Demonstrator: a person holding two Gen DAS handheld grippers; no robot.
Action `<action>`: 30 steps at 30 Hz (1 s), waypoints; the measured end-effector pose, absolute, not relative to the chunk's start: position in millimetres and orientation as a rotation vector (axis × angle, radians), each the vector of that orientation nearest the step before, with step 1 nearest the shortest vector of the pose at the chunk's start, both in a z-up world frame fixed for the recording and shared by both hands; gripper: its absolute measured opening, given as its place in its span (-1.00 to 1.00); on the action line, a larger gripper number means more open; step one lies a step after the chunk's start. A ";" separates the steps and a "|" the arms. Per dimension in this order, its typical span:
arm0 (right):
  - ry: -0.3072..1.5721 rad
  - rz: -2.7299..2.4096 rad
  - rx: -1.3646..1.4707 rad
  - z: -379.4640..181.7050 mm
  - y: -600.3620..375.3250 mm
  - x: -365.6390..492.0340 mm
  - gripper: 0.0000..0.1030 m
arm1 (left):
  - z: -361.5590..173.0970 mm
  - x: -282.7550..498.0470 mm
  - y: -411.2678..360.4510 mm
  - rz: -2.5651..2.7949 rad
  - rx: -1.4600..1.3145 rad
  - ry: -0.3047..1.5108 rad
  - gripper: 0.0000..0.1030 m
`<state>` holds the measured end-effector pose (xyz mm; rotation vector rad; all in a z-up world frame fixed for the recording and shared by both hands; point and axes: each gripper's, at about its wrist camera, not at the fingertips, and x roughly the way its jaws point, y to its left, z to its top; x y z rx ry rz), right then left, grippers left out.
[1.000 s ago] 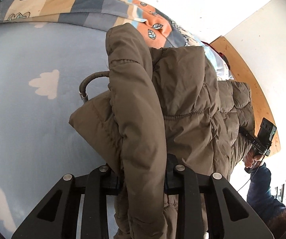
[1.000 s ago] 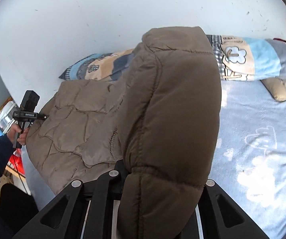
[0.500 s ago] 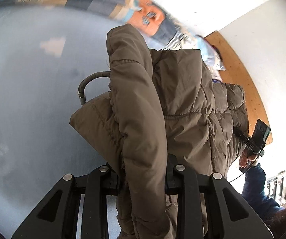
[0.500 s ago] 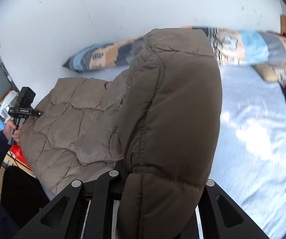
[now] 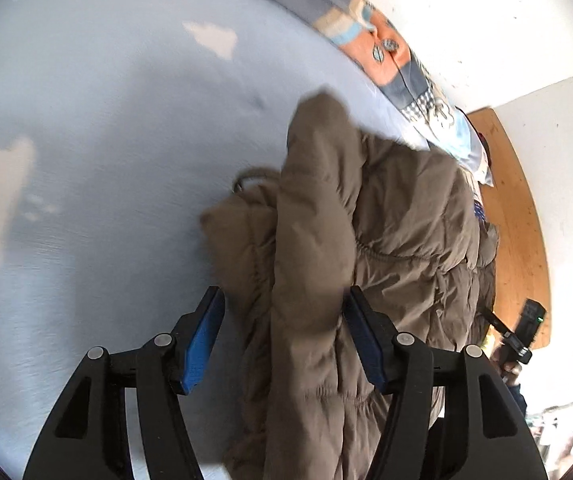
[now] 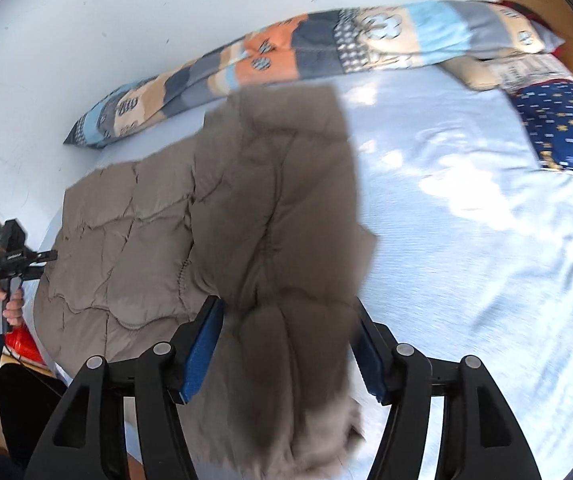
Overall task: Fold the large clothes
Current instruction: 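Open both tools and press the jacket flat on the sheet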
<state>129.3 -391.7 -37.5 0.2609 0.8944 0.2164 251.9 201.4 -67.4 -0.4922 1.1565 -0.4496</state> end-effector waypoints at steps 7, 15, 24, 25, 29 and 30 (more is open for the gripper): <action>0.714 0.146 0.298 13.7 -374.8 88.7 0.29 | 23.6 196.5 186.0 -0.384 -0.308 0.943 0.19; 0.710 0.112 0.185 2.2 -265.9 123.6 0.29 | 54.2 134.1 63.4 -0.389 -0.077 0.789 0.47; 0.893 0.018 0.089 -72.7 -247.5 179.0 0.35 | -13.4 183.5 17.7 -0.299 0.018 0.931 0.54; 0.902 0.020 0.090 -74.8 -246.7 181.7 0.37 | -17.6 190.9 18.2 -0.295 0.010 0.946 0.56; 0.976 0.030 0.117 -88.7 -248.0 197.9 0.39 | -32.3 204.7 13.0 -0.283 0.048 1.012 0.58; 0.987 0.033 0.115 -92.0 -247.3 200.5 0.41 | -35.0 207.5 12.6 -0.283 0.055 1.022 0.58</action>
